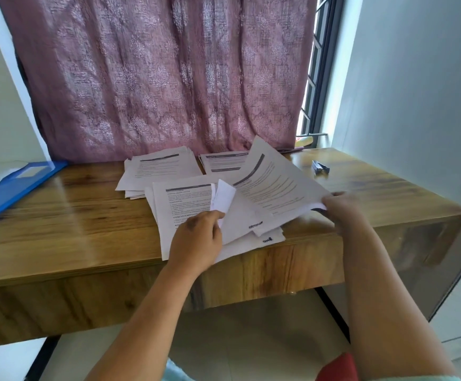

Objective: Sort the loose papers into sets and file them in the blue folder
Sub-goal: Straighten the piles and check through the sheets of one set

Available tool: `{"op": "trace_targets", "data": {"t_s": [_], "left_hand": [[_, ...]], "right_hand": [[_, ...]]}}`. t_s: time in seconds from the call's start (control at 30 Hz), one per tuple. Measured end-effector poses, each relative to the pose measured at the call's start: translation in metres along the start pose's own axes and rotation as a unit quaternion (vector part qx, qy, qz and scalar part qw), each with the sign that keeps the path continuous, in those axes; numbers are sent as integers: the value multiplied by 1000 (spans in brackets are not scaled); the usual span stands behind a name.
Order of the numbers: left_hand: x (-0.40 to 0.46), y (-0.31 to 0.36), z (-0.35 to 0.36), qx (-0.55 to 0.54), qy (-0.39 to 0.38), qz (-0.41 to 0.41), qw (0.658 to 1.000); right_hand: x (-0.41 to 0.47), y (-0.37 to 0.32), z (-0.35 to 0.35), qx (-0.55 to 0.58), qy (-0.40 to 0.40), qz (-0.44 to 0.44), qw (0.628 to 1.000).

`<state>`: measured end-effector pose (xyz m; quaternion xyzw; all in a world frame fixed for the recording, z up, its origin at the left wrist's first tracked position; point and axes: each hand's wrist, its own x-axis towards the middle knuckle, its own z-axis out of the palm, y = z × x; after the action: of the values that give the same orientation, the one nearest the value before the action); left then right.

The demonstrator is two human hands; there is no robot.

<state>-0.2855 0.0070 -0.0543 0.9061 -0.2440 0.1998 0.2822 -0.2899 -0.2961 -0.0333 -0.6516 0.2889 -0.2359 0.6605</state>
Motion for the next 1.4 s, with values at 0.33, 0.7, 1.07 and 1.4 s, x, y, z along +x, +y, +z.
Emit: {"op": "trace_targets", "data": {"t_s": [0.33,0.7,1.07,1.4], "left_hand": [[3,-1,9,-51,76,-57,994],[-3,2,12,51,95,66,992],[-4,0,14,34,105,25,994],[7,-11,-2,-114,169,-112,973]], "right_hand": [[-2,2,-33,264,36,4,964],[-23,11,49,315,-123,92,936],[-22,9,58,337,-105,107,929],[-34,5,53,315,-99,104,938]]}}
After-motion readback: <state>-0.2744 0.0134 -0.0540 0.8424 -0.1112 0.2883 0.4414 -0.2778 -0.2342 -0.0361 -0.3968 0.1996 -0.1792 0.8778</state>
